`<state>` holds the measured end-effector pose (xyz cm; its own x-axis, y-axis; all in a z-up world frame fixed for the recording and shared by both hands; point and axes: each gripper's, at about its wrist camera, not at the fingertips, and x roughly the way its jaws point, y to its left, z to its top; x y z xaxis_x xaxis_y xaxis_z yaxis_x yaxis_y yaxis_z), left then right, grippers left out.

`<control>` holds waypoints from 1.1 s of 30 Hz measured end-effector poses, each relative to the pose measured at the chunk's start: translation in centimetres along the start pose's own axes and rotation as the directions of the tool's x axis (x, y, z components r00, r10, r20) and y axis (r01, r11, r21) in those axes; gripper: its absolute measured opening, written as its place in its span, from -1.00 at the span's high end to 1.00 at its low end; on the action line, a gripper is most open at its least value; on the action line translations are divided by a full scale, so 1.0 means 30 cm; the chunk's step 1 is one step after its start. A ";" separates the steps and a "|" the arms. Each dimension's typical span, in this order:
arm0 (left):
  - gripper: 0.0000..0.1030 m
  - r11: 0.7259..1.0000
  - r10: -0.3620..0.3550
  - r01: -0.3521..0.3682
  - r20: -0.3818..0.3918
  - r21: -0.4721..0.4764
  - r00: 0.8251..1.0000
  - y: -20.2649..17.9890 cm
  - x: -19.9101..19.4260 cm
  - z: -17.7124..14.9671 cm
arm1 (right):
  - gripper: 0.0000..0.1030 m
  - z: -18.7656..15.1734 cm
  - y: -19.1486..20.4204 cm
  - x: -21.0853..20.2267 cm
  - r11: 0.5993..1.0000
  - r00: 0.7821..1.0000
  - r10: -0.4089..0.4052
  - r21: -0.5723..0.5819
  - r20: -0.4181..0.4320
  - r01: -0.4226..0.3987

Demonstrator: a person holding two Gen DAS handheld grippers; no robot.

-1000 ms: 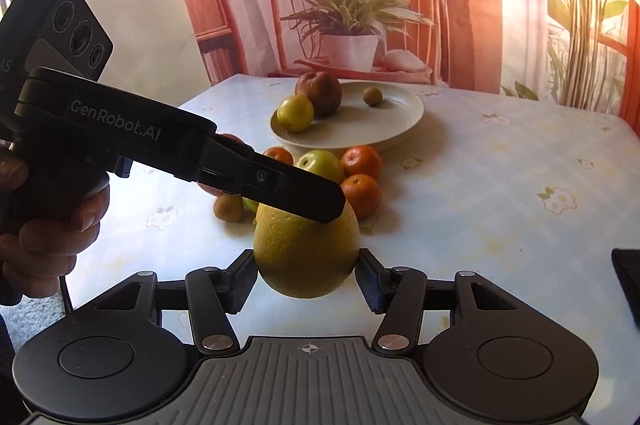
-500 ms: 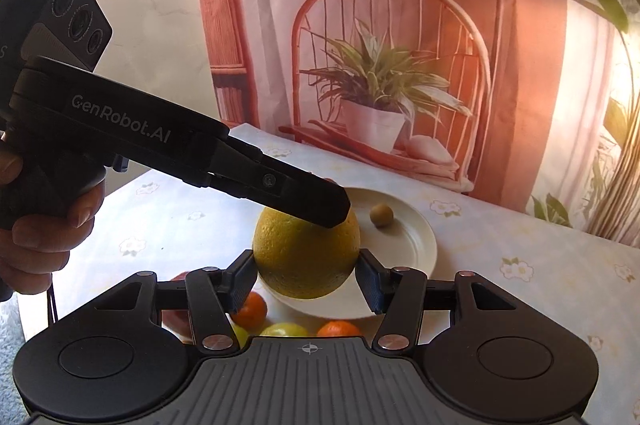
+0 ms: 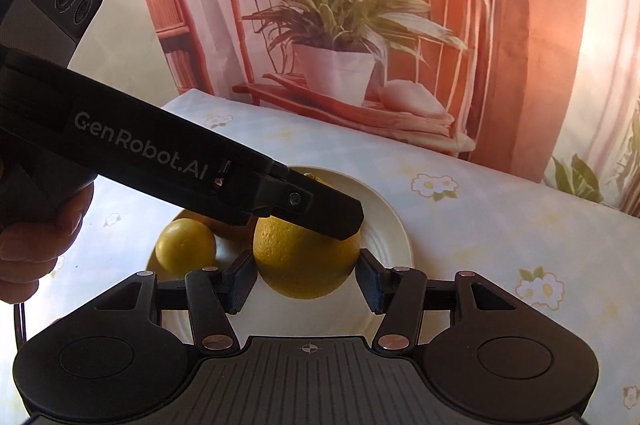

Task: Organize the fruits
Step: 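Carry the lemon with the left tool while the right tool carries the grapefruit to the plate, then lower the grapefruit and lemon onto the plate and open both tools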

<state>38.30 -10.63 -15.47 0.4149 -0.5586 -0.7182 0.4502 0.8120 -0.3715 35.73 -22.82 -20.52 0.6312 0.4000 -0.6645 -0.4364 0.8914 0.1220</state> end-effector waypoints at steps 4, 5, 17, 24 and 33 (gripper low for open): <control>0.03 1.000 0.001 -0.002 -0.026 -0.027 1.000 0.036 0.068 0.019 | 0.03 0.006 -0.034 0.061 1.000 0.999 -0.021 0.017 -0.025 0.022; 0.07 1.000 0.006 -0.006 -0.021 -0.026 1.000 0.041 0.076 0.021 | 0.03 0.008 -0.043 0.072 0.999 0.999 -0.022 0.030 -0.028 0.022; 0.06 0.995 0.061 -0.048 0.143 -0.092 0.988 0.142 -0.063 0.042 | 0.03 0.078 0.018 0.149 0.996 0.997 -0.073 -0.044 -0.019 0.072; 0.06 0.988 0.096 -0.070 0.191 -0.139 0.977 0.179 -0.146 0.015 | 0.03 0.113 0.073 0.184 0.983 0.991 -0.133 -0.128 -0.018 0.130; 0.04 0.982 0.164 -0.140 0.205 -0.127 0.965 0.153 -0.228 -0.027 | -0.12 0.118 0.091 0.081 0.972 0.981 -0.195 -0.129 0.016 0.196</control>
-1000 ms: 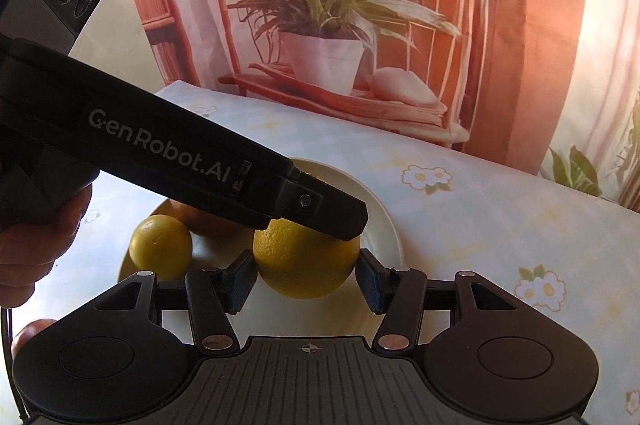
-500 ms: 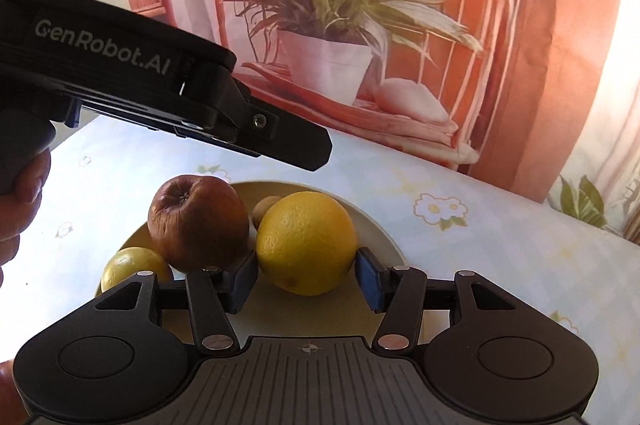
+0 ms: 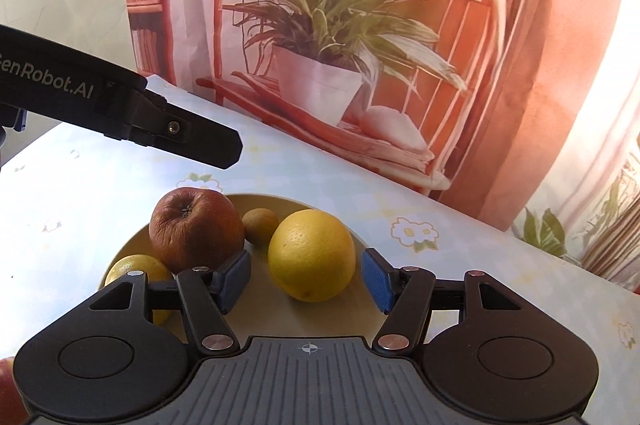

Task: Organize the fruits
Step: 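Lower the grapefruit and lemon onto the plate and open both tools, then withdraw both open tools back toward the remaining fruit cluster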

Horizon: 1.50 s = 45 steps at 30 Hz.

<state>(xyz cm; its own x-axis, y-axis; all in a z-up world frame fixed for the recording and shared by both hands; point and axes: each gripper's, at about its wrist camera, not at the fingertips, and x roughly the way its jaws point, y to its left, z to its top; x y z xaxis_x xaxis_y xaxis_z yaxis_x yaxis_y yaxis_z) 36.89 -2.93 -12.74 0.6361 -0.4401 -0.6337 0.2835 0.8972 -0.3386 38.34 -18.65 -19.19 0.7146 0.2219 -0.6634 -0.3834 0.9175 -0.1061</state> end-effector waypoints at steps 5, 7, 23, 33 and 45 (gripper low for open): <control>0.04 0.998 0.057 -0.058 0.021 0.025 0.998 -0.007 -0.088 -0.049 | -0.12 -0.056 0.013 -0.088 0.999 0.998 -0.038 0.007 0.043 0.038; 0.04 0.996 0.085 -0.086 0.029 0.026 0.996 -0.005 -0.124 -0.075 | -0.12 -0.099 0.022 -0.139 0.998 0.994 -0.058 0.028 0.092 0.055; 0.03 0.956 0.294 -0.295 0.104 -0.008 0.950 -0.039 -0.426 -0.359 | -0.11 -0.475 0.085 -0.464 0.953 0.946 -0.139 0.299 0.292 0.047; 0.03 0.927 0.374 -0.374 0.138 -0.023 0.917 -0.108 -0.512 -0.534 | -0.12 -0.614 0.107 -0.500 0.944 0.949 -0.158 0.324 0.272 0.064; 0.04 0.935 0.337 -0.350 0.172 0.052 0.926 -0.194 -0.529 -0.644 | -0.12 -0.673 0.061 -0.500 0.915 0.948 -0.172 0.400 0.268 0.053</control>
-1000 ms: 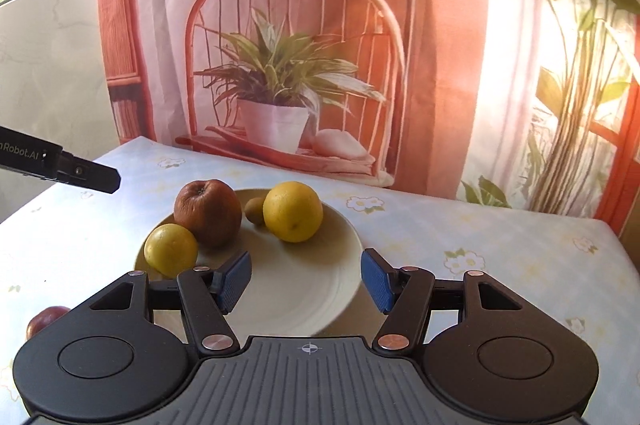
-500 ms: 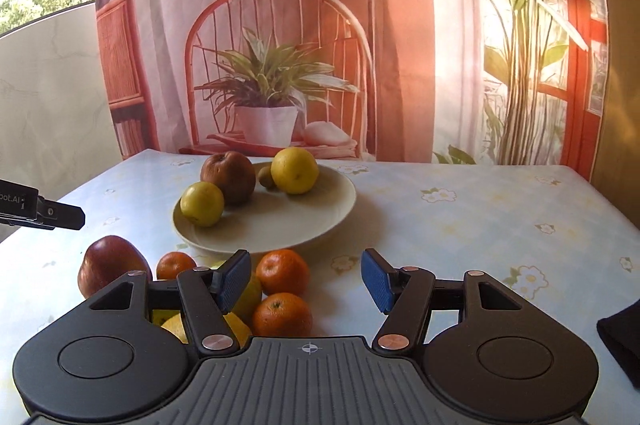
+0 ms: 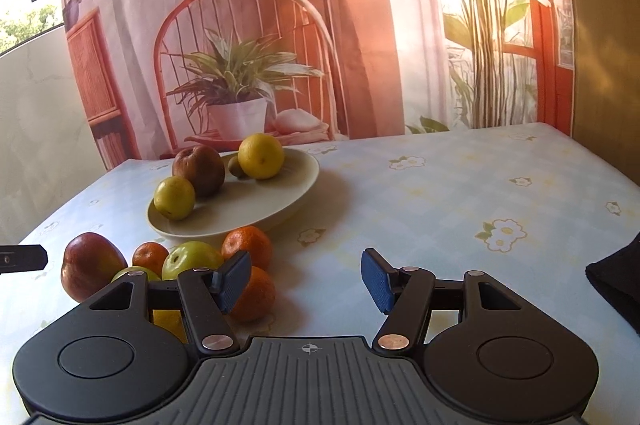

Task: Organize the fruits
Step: 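Withdraw both open tools back toward the remaining fruit cluster, then close the left tool on the small brown kiwi beside the red apple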

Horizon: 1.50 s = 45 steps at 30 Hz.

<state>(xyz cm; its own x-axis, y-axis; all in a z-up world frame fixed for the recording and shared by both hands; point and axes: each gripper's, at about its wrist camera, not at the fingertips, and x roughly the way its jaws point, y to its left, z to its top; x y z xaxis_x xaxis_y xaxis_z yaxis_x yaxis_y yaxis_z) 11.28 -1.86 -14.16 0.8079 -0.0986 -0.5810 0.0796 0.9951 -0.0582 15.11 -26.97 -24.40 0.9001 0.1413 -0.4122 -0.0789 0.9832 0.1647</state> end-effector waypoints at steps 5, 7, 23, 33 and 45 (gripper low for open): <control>0.04 1.000 -0.023 0.024 -0.028 0.008 0.999 -0.010 0.016 -0.041 | -0.12 -0.008 -0.004 0.013 1.000 1.000 0.003 0.003 -0.024 -0.003; 0.04 0.999 -0.038 0.038 -0.051 0.005 0.998 -0.012 0.024 -0.057 | -0.13 -0.009 -0.003 0.012 1.000 1.000 0.002 0.002 -0.017 -0.002; 0.32 0.983 -0.179 0.171 -0.132 -0.069 0.975 -0.013 0.072 -0.090 | -0.19 -0.019 -0.013 0.012 0.999 0.999 0.050 0.022 -0.021 -0.050; 0.41 0.979 -0.198 0.187 -0.154 -0.083 0.968 -0.032 0.130 -0.069 | -0.19 -0.018 -0.016 0.009 0.997 0.997 0.072 0.030 -0.022 -0.072; 0.42 0.982 -0.184 0.172 -0.180 -0.076 0.966 -0.041 0.161 -0.065 | -0.19 -0.016 -0.025 0.015 0.995 0.995 0.092 0.039 -0.027 -0.091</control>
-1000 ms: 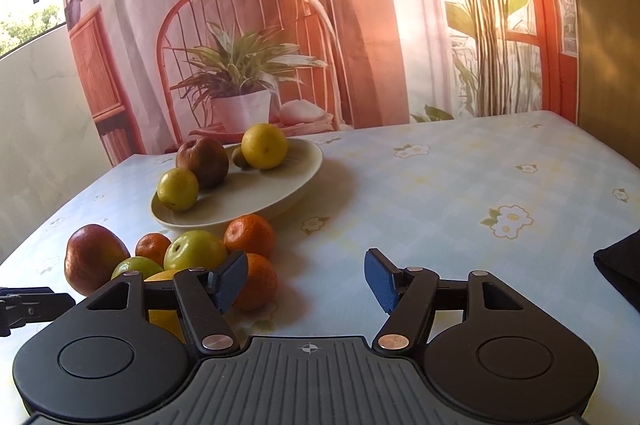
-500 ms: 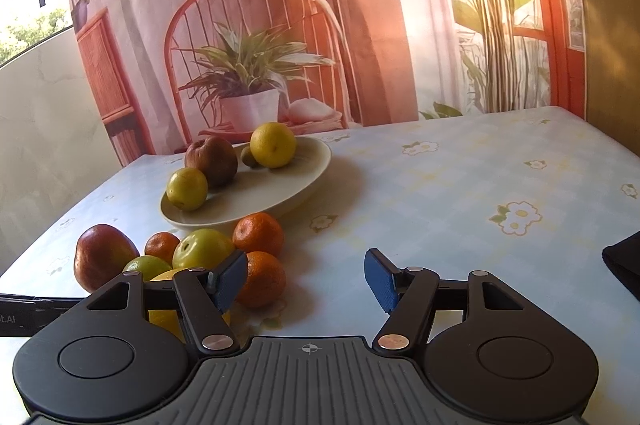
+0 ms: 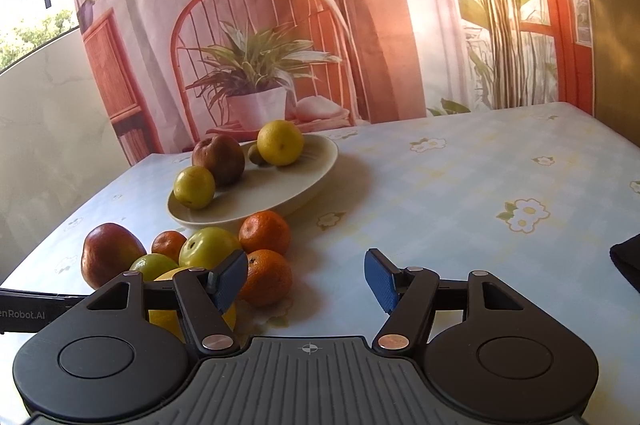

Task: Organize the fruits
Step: 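Close the left tool on the small brown kiwi beside the red apple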

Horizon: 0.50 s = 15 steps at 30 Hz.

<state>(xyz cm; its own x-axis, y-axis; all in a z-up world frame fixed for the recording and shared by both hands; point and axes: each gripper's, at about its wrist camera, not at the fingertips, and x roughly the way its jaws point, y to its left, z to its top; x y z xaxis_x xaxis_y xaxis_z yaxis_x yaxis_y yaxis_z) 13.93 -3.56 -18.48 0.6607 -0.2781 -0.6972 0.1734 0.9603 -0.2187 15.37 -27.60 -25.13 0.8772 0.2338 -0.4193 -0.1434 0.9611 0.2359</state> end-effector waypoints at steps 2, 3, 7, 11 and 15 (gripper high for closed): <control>0.42 1.000 -0.003 0.003 0.000 0.011 1.000 0.000 -0.003 -0.002 | -0.19 -0.001 0.001 0.001 1.000 1.000 0.001 0.000 0.000 -0.001; 0.42 1.000 -0.004 0.004 0.001 0.012 1.000 0.001 -0.005 -0.004 | -0.19 -0.002 0.001 0.001 1.000 1.000 0.002 0.001 0.000 -0.002; 0.42 1.000 0.002 -0.002 0.004 0.021 1.000 0.006 -0.016 -0.014 | -0.19 -0.002 0.000 0.003 1.000 1.000 0.003 0.000 -0.001 -0.003; 0.42 1.000 0.013 -0.013 0.006 0.023 1.000 0.011 -0.031 -0.023 | -0.20 -0.003 0.001 0.008 1.000 1.000 0.005 0.000 -0.005 -0.005; 0.42 1.000 0.016 -0.016 0.002 0.012 1.000 0.021 -0.041 -0.026 | -0.20 -0.003 -0.001 0.009 1.000 1.000 0.008 0.007 -0.010 -0.008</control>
<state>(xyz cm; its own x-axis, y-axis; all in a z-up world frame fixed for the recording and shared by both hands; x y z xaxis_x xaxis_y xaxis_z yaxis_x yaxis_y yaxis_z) 12.65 -2.64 -18.31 0.6647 -0.2630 -0.6993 0.1721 0.9647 -0.1992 15.58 -27.54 -25.32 0.8716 0.2430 -0.4257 -0.1475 0.9582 0.2451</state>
